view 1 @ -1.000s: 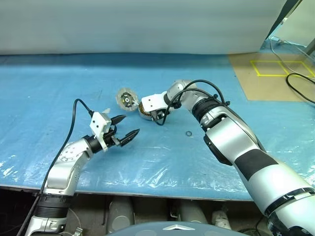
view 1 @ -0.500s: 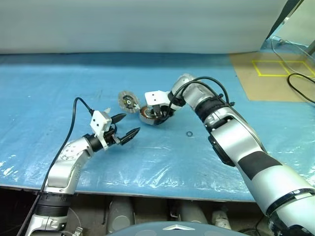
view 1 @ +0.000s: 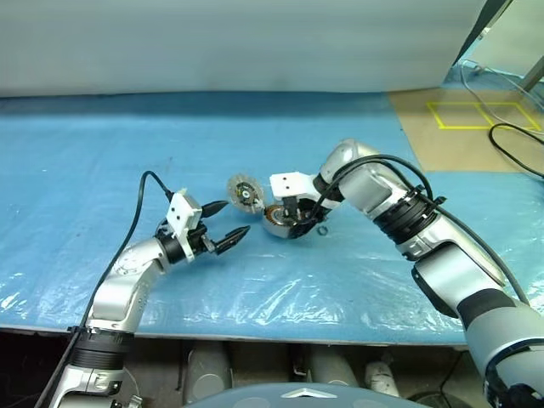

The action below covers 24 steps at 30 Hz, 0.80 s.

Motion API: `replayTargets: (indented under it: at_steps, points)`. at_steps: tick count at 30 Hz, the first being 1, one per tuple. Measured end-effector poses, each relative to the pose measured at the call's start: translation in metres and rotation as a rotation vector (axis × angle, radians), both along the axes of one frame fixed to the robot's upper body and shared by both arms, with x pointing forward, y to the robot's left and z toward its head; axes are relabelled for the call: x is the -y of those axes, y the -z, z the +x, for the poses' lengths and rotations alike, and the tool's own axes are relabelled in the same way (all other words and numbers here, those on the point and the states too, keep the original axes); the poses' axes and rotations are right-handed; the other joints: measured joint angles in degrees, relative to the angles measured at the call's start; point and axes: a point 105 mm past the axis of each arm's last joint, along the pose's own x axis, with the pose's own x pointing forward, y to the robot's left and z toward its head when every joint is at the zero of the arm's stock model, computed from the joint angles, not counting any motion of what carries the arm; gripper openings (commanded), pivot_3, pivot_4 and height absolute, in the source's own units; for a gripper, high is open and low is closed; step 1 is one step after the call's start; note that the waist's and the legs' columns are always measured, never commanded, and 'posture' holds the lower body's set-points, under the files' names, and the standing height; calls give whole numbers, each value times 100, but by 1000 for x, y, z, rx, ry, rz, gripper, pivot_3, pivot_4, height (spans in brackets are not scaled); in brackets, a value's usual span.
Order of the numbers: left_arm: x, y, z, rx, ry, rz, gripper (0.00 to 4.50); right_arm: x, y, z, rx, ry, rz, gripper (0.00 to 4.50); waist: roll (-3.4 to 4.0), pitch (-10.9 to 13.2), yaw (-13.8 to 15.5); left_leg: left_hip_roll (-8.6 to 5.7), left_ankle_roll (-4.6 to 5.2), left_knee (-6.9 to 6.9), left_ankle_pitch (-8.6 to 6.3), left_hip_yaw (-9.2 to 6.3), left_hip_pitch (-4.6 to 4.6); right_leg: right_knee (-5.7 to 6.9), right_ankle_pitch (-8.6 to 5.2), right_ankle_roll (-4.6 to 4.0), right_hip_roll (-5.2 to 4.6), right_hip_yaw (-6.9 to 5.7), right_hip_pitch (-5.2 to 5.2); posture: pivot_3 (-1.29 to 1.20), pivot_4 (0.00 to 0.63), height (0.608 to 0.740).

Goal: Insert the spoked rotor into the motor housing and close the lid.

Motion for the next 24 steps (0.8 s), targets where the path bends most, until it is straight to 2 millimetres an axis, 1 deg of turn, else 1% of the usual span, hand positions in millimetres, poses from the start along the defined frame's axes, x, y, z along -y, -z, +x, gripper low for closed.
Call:
replayTargets:
  at_steps: [1, 3, 6, 9, 10, 13, 18, 22, 24]
  points:
    - [-1, -1, 0, 6, -5, -2, 4500, -9, 0, -1, -20, 24, 4, 2011, 0, 0, -5, 0, -7, -4, -2, -1, 6, 0, 0, 0, 1, 4, 1, 0, 150, 740]
    - [-4, -4, 2, 19, -17, -2, 4500, -20, 1, 0, -51, 82, 4, 2011, -3, -3, 8, 1, -23, -9, -12, -1, 33, -4, -2, -3, 1, 3, 28, 0, 150, 740]
    - [-8, -4, 2, 21, -28, 1, 4500, -31, 4, 3, -65, 140, 6, 2011, -7, -5, 9, 0, -30, -13, -15, -2, 88, -14, -4, -2, -3, 10, 80, 0, 150, 740]
    - [-9, 0, -1, 9, -30, 1, 4500, -31, 8, 3, -61, 151, -10, 2011, -7, -5, 20, -2, -34, -24, -19, -2, 155, -24, -8, 5, -5, 16, 140, 0, 150, 740]
    - [-9, 1, -2, 4, -32, 2, 4500, -30, 9, 4, -56, 149, -17, 2011, -7, -5, 27, -3, -34, -28, -19, -2, 161, -24, -10, 9, -5, 17, 144, 0, 150, 740]
    - [-10, 4, -3, -6, -33, 5, 4500, -27, 10, 4, -44, 138, -31, 2011, -7, -6, 45, -2, -34, -36, -19, -2, 164, -23, -11, 9, -5, 17, 144, 0, 150, 740]
    - [-11, 3, -4, -12, -25, 5, 4500, -29, 11, 5, -24, 110, -32, 2011, -9, -7, 10, -3, -35, -35, -18, -2, 167, -23, -10, 8, -3, 21, 144, 0, 150, 740]
    - [-19, 2, -6, -21, -19, 17, 4500, -33, 13, 7, -12, 100, -28, 2011, -9, -9, -10, -2, -35, -42, -19, -2, 182, -17, -12, 12, -1, 23, 147, 0, 150, 740]
    - [-24, 5, -11, -39, -6, 32, 4500, -34, 14, 9, -9, 103, -28, 2011, -9, -9, -9, -3, -36, -49, -18, -2, 194, -17, -30, 43, -2, 23, 150, 0, 150, 740]
